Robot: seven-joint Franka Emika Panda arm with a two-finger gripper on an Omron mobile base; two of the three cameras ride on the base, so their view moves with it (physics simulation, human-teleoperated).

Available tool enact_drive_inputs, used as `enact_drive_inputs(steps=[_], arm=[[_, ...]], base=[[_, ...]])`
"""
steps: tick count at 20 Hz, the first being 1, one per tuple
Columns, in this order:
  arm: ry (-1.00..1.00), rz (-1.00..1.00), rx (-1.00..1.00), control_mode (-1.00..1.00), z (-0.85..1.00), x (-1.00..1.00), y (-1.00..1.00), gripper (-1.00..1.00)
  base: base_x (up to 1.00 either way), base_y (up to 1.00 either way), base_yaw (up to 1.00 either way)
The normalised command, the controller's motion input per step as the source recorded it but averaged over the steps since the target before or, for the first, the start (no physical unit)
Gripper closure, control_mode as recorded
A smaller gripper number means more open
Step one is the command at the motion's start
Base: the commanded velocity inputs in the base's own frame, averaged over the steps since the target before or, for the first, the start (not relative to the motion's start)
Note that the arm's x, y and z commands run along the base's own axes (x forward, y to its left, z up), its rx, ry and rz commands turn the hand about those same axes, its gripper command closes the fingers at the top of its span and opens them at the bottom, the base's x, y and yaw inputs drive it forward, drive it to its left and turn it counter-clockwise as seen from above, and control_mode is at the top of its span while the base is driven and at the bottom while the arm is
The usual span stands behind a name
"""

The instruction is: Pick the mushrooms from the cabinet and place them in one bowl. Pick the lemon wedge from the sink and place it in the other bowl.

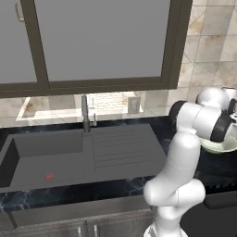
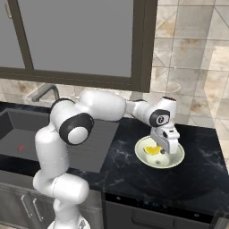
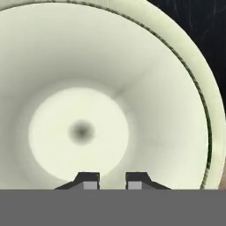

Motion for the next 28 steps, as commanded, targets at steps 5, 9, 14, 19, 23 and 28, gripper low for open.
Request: enact_drive_inputs(steps=[5,9,14,19,23,28], arm=[[0.01,-0.01,-0.01,-1.00,-0.26,0.38,-0.10,1.00],[0.00,-0.06,0.00,-1.00,-0.13,0.21,0.00,1.00],[0.00,-0.08,0.00,-1.00,-0.21,0.03,-0.07,-1.00],[0.00,-0.08,0.01,-1.00,-0.15,-0.12,-0.19,-1.00],[0.00,-0.09,0.01,-1.00,-0.04,-0.08,-0.10,-1.00],[0.03,-0.08,0.01,-1.00,0.31,0.00,0.04,-1.00]], base=[[0.00,0.00,0.00],[0.00,0.00,0.00],[0.00,0.00,0.00],[0.00,0.00,0.00],[0.00,0.00,0.00],[0.00,0.00,0.00]])
